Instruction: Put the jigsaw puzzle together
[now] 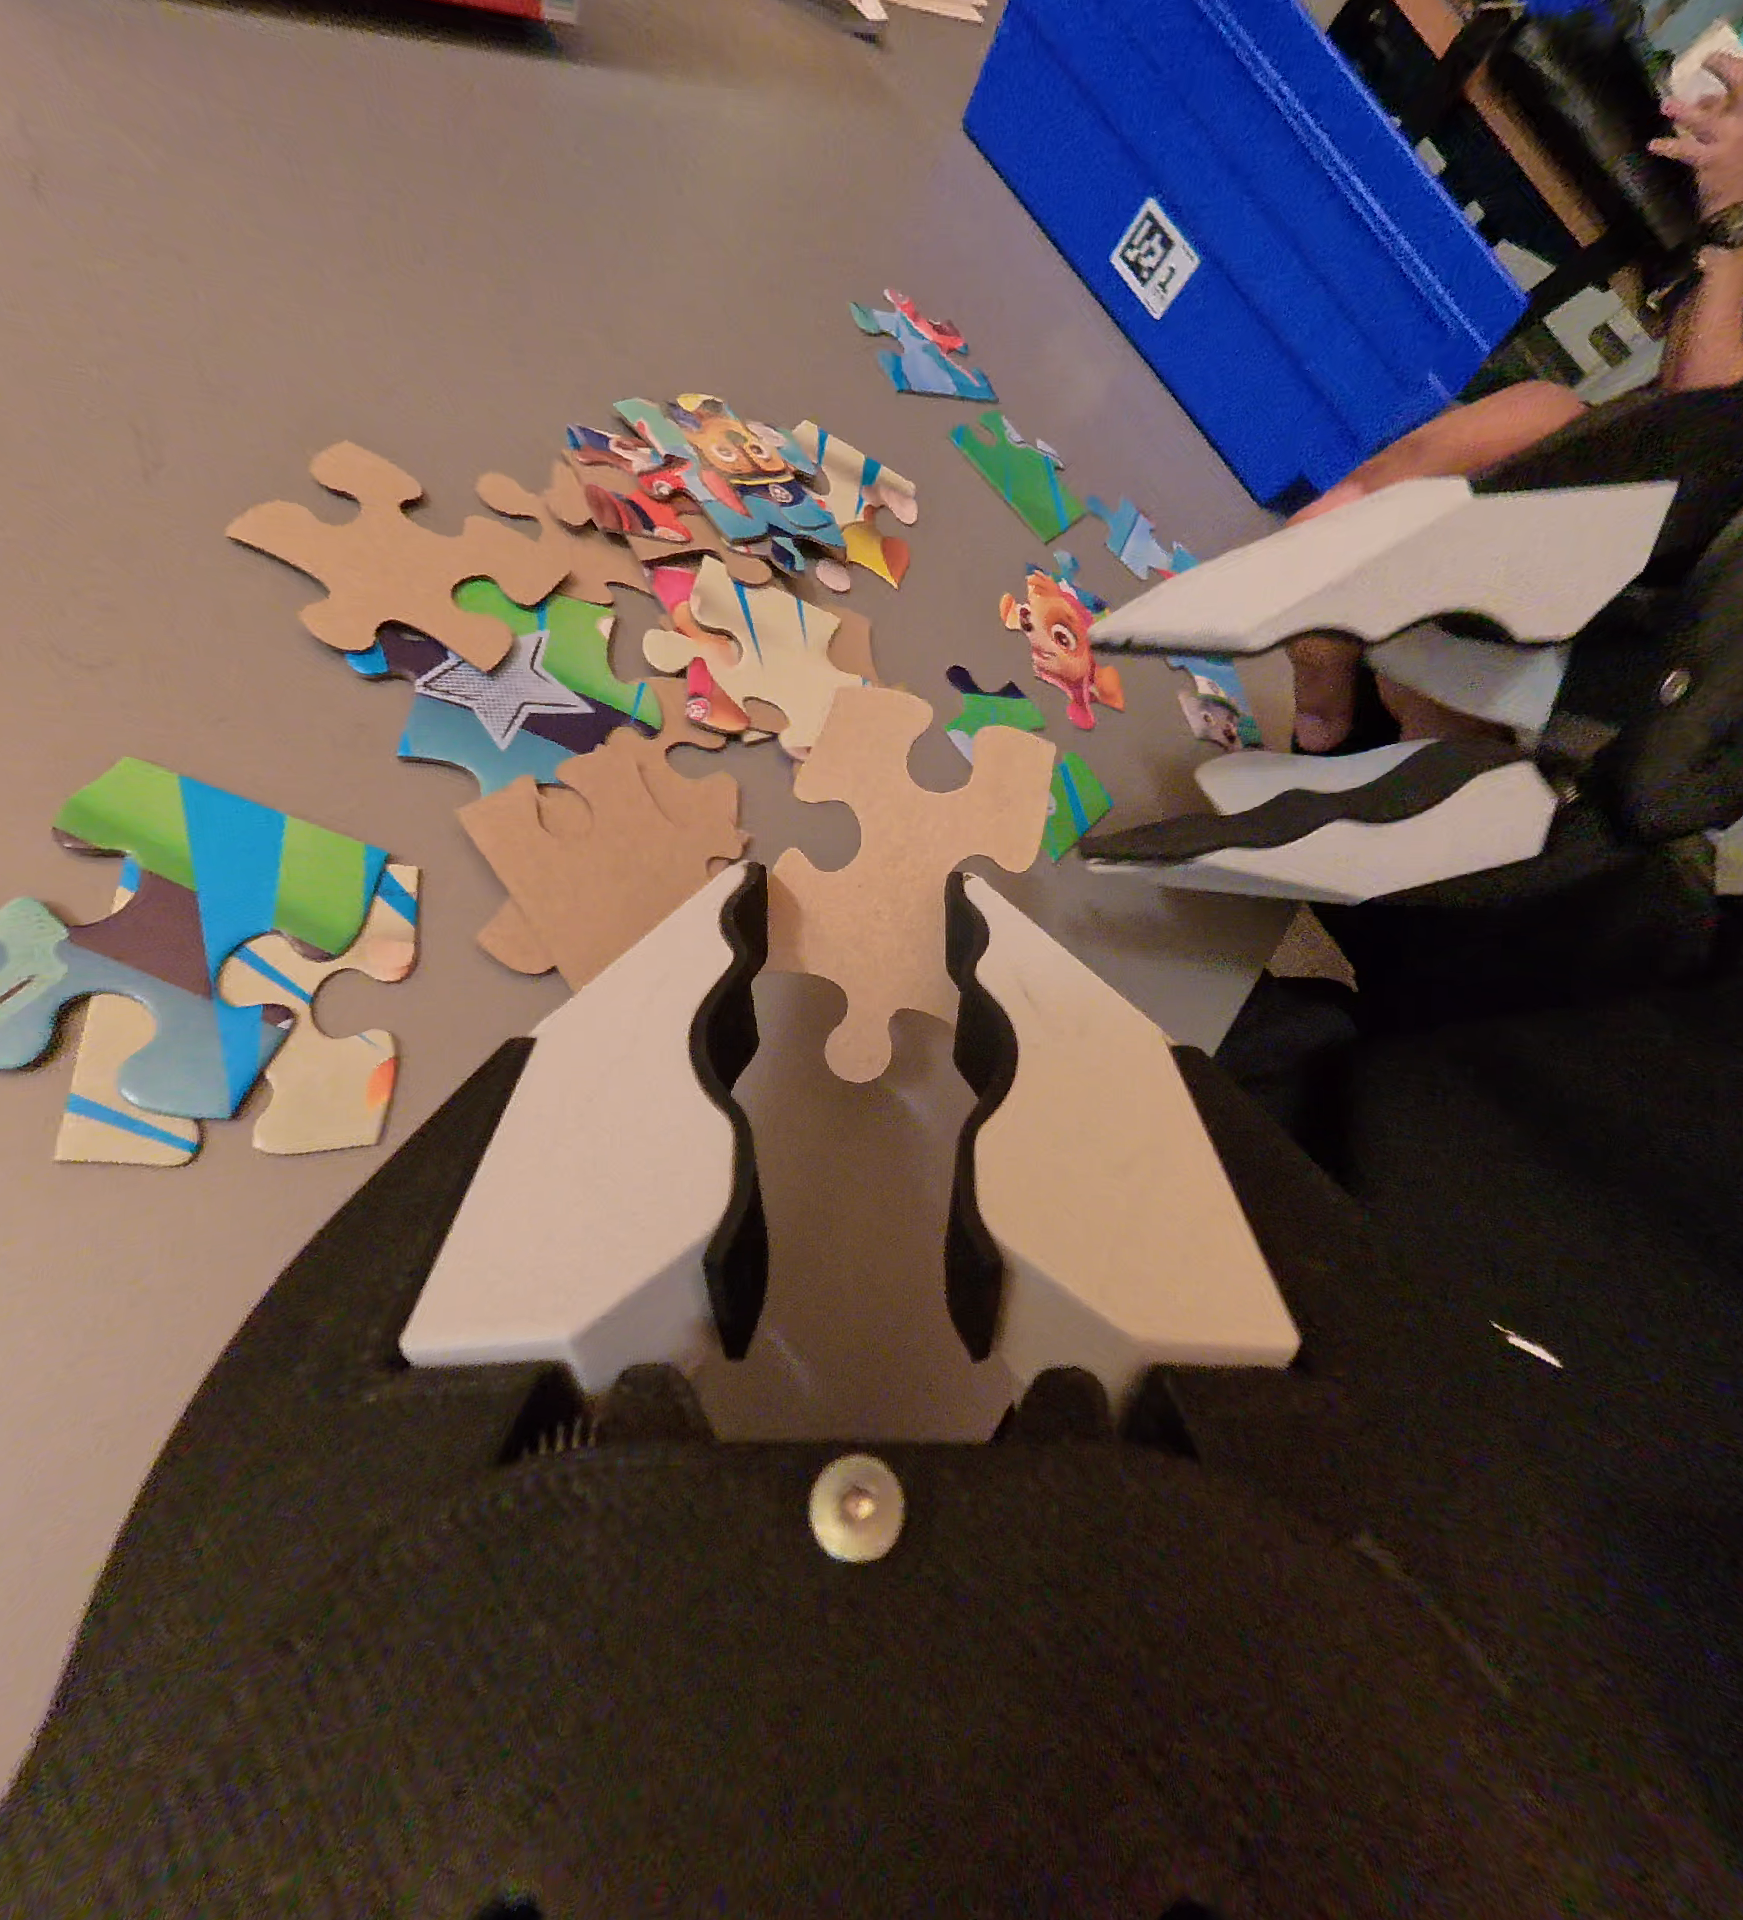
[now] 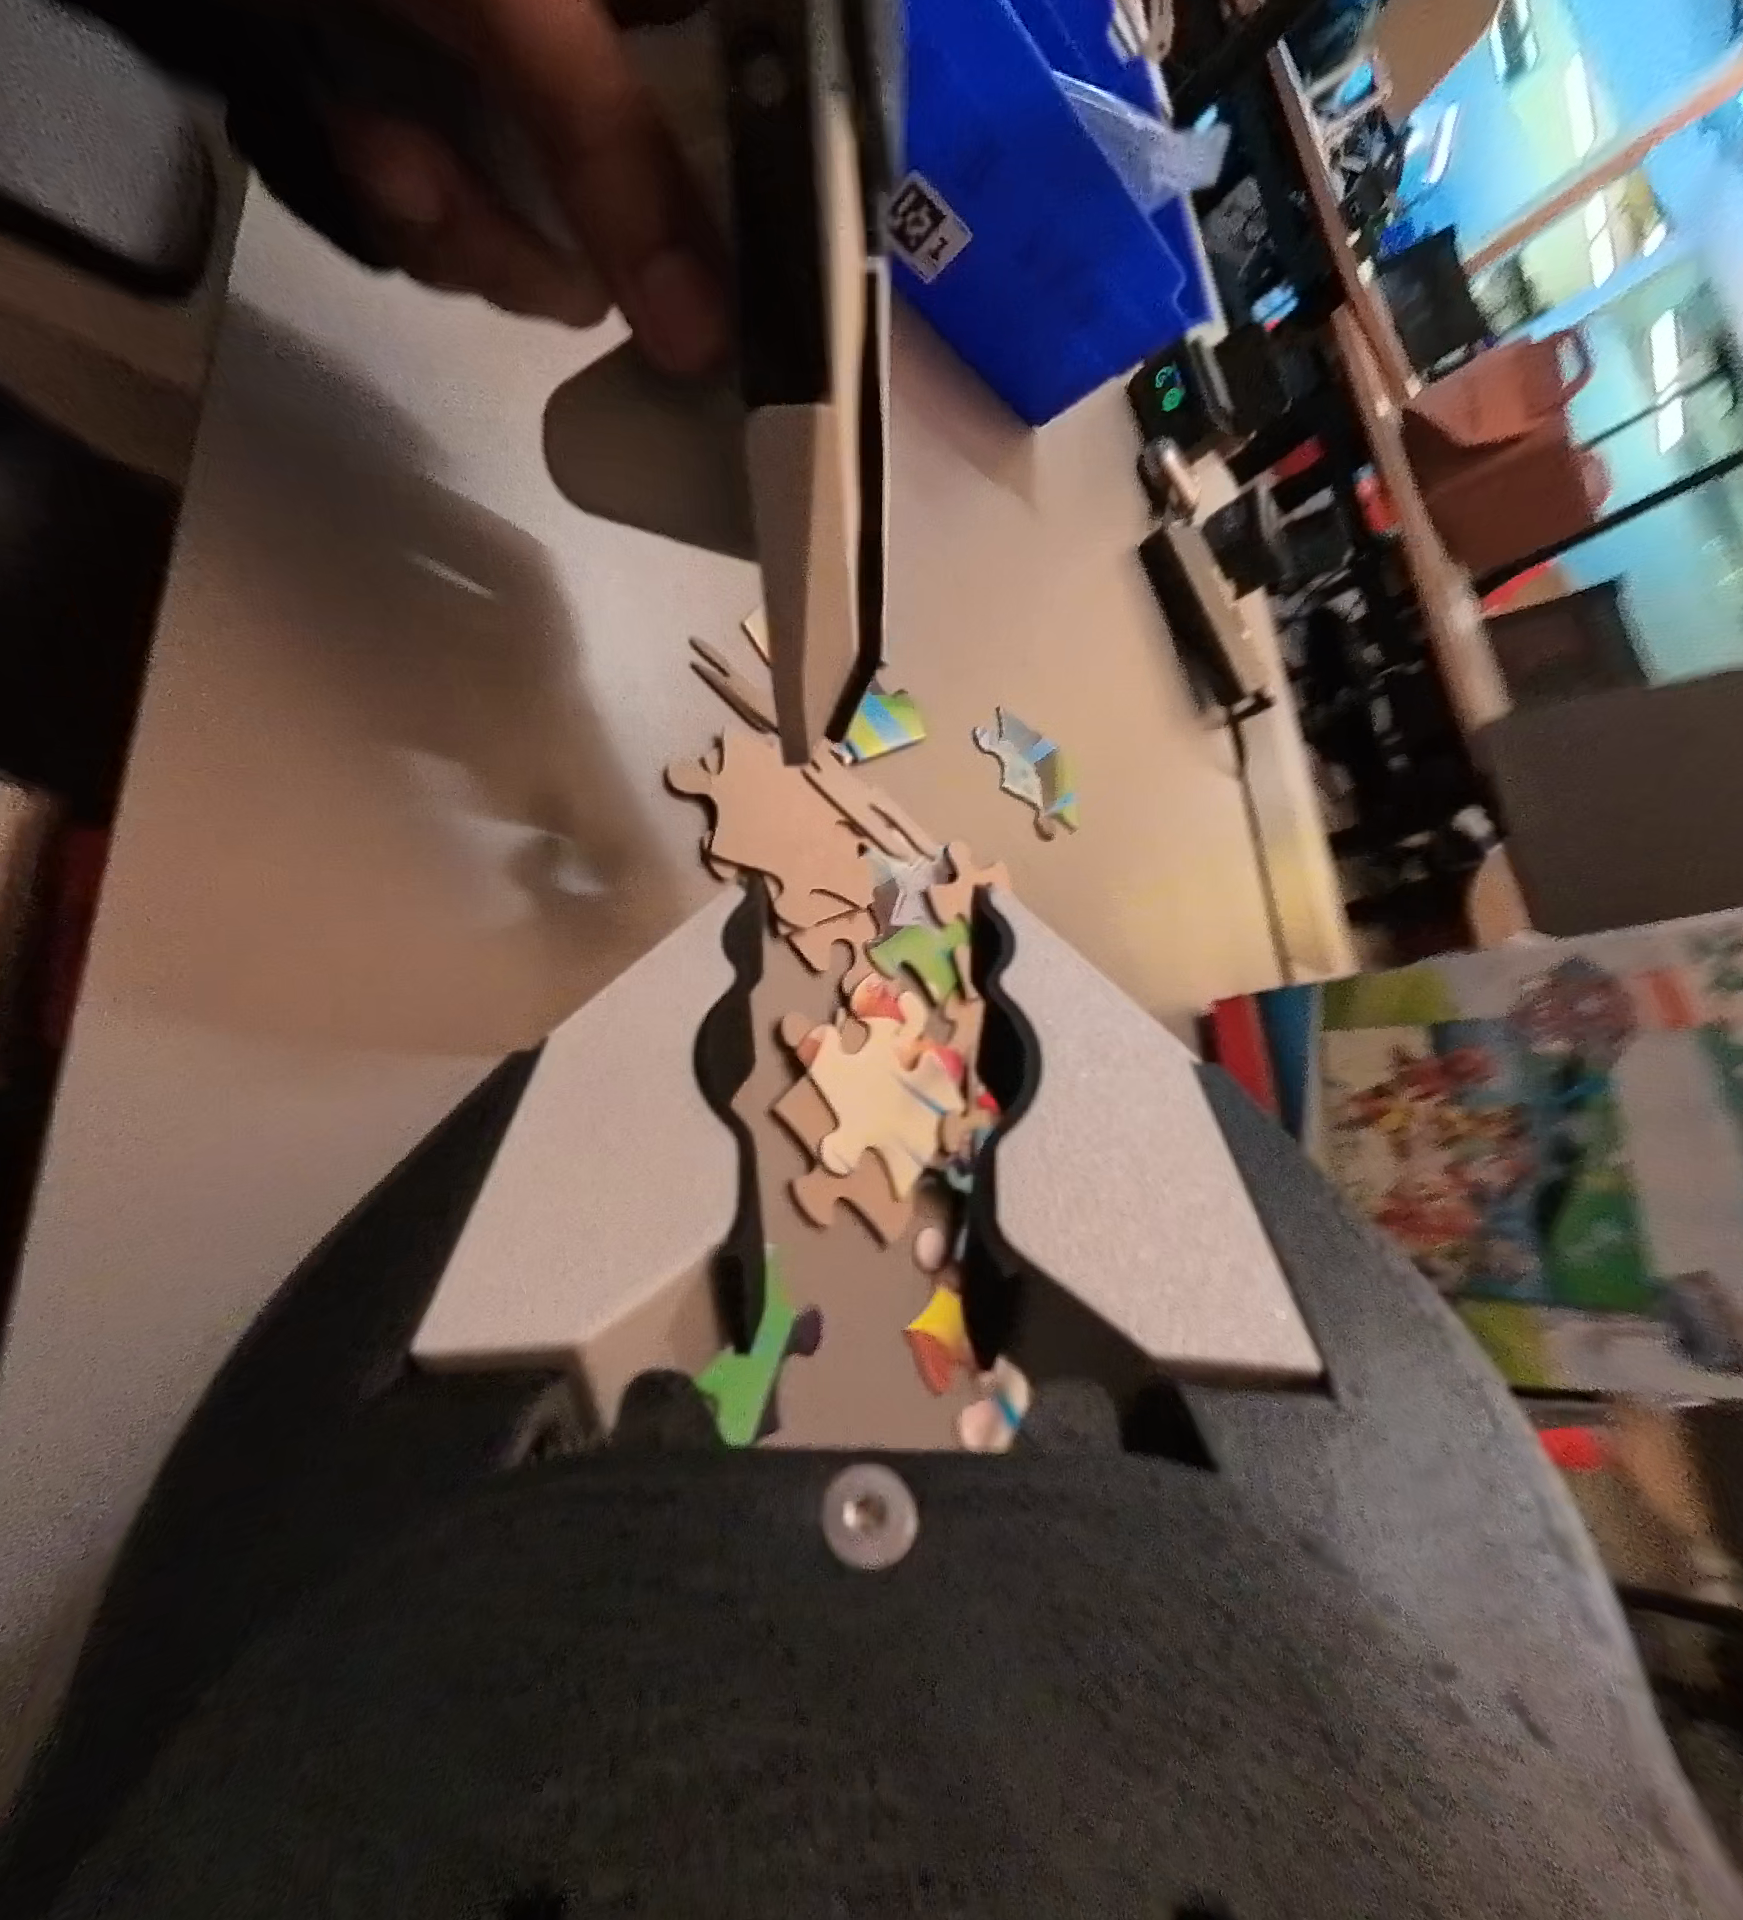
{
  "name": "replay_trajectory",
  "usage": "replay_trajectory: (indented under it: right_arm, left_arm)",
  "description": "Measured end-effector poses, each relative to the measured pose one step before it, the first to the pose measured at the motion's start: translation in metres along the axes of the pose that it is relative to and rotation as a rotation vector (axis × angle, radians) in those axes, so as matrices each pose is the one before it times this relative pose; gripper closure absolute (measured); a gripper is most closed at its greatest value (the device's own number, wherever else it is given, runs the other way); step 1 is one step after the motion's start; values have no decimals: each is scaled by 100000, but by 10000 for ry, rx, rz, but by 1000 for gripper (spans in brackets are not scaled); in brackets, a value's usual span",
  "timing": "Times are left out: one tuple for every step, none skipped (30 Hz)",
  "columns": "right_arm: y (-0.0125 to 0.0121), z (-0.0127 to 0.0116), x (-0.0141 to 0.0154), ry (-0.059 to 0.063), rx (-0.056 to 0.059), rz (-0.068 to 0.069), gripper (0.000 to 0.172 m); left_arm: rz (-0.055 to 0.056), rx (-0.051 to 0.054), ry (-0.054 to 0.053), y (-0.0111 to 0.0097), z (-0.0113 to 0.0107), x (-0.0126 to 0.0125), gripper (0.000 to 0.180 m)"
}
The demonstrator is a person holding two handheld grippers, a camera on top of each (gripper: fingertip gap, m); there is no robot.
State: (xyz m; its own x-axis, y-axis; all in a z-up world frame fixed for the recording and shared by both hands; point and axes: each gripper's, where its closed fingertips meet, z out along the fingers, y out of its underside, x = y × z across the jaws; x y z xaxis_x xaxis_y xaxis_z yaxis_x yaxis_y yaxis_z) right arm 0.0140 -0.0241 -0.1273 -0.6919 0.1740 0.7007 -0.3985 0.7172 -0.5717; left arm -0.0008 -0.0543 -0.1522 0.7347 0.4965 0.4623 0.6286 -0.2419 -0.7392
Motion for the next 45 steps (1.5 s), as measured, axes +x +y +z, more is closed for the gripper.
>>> replay_trajectory:
  right_arm:
    - [-283, 256, -158, 219, -116, -697, 135]
    - [-232, 248, -177, 166, -138, -669, 138]
    - [-152, 275, -186, 102, -167, -600, 141]
    - [33, 317, -222, 18, -232, -500, 145]
    - [217, 329, -194, -18, -306, -380, 148]
    - [268, 310, -190, -52, -282, -273, 151]
    - [189, 211, -191, -73, -182, -181, 161]
    - [42, 110, -141, -72, -44, -76, 172]
    - [-79, 65, -73, -67, 75, 75, 172]
    - [-74, 28, 52, -43, 98, 207, 172]
    - [5, 56, 39, -91, 85, 263, 172]
    - [217, 94, 256, -19, -1, 335, 172]
    - [513, 196, 550, 85, -109, 438, 172]
    - [810, 319, 742, 61, -190, 553, 172]
    - [1015, 459, 1029, 66, -224, 763, 172]
    - [1030, 589, 1189, -38, -167, 1033, 172]
    - [853, 722, 1172, -250, -57, 1327, 172]
    - [561, 764, 1243, -417, 55, 1599, 172]
    - [124, 738, 1306, -526, 192, 1847, 172]
    - [-216, 686, 1232, -679, 246, 2096, 172]
    - [-361, 687, 1128, -773, 130, 2274, 172]
    - [-315, 707, 1252, -609, -100, 2194, 172]
    - [-267, 740, 1070, -474, -241, 1625, 172]
    - [-378, 739, 921, -342, -143, 937, 172]
    - [-461, 687, 1353, 108, -38, 695, 172]
    - [-373, 699, 1352, 304, -27, 449, 172]
    - [-215, 701, 888, 167, -90, 385, 172]
    - [-157, 611, 334, -56, -64, 357, 172]
    - [-61, 513, -56, -223, -77, 355, 172]
    - [-12, 365, -96, -181, -73, 245, 167]
    - [-41, 229, 98, 10, -19, 55, 156]
    - [-36, 52, 267, 165, -1, -98, 145]
    - [-57, -111, 436, 279, 27, -139, 135]
    - [-151, -322, 542, 354, 139, -118, 135]
    - [-279, -550, 403, 299, 284, -163, 144]
    - [-242, -692, 130, 194, 295, -261, 150]
    - [-120, -728, -30, 160, 231, -300, 150]
    - [-68, -782, -192, 117, 214, -325, 150]
    - [-41, -814, -377, 54, 222, -359, 148]
    - [-1, -817, -577, 0, 212, -409, 145]
    - [60, -805, -675, -17, 186, -458, 142]
    - [98, -764, -711, 0, 165, -473, 139]
    - [160, -724, -811, -62, 125, -466, 135]
    - [254, -672, -642, 27, 64, -394, 133]
    - [224, -628, -515, 74, 75, -337, 132]
  left_arm:
    - [23, -42, 60, 26, 61, 263, 148]
    - [59, -57, -10, 50, 110, 142, 148]
    - [100, -59, -19, 71, 123, 128, 148]
    - [83, -35, 20, 30, 111, 178, 148]
    - [45, -9, 69, 7, 103, 224, 148]
    - [19, 17, 102, -22, 53, 247, 148]
    - [-9, 32, 75, -33, 24, 156, 148]
    - [-8, 57, 20, -70, -39, 30, 147]
    - [-3, 133, -28, -171, -124, -87, 142]
    - [-35, 203, -118, -276, -226, -288, 134]
    - [-41, 317, -162, -460, -326, -400, 124]
    - [-51, 421, -152, -609, -438, -432, 114]
    - [-98, 478, -175, -735, -503, -548, 106]
    - [-128, 528, -186, -826, -534, -625, 102]
    - [-103, 510, -150, -823, -503, -573, 99]
    - [-29, 390, -138, -650, -412, -484, 98]
    - [55, 265, -110, -441, -290, -334, 98]
    - [97, 138, -62, -174, -169, -143, 98]
    - [109, 13, -7, 82, -35, 39, 98]
    - [104, -84, -21, 226, 47, 70, 98]
    - [131, -74, -54, 197, 85, 50, 98]
    - [156, -38, -62, 128, 49, 74, 98]
    - [162, -16, -51, 86, 10, 109, 98]
    - [148, -7, -40, 65, -13, 105, 98]
    - [119, -24, -46, 76, -12, 49, 98]
    - [87, -42, -56, 99, 12, -26, 98]
    - [64, -51, -70, 100, 2, -92, 98]
    - [64, -43, -63, 72, -17, -117, 98]
    - [68, -27, -75, 43, -47, -133, 98]
    - [70, -14, -102, 9, -68, -185, 98]
    - [65, -9, -116, 4, -88, -221, 98]
    - [57, -20, -100, 29, -85, -220, 98]
    - [39, -35, -81, 60, -70, -195, 98]
    - [19, -60, -61, 115, -34, -167, 98]
    - [-3, -99, -41, 184, 13, -130, 98]
    - [-20, -147, -14, 260, 54, -55, 99]
    - [-9, -183, 21, 313, 140, 42, 99]
    - [7, -230, 15, 383, 216, 98, 99]
    - [31, -314, -26, 503, 297, 93, 99]
    - [103, -377, -49, 596, 381, 145, 99]
    - [208, -317, -82, 520, 404, 185, 99]
    - [236, -154, -233, 295, 367, 18, 100]
    - [185, -72, -313, 152, 311, -93, 101]
    - [103, -76, -233, 111, 264, -25, 102]
    - [18, -82, -135, 100, 244, 68, 103]
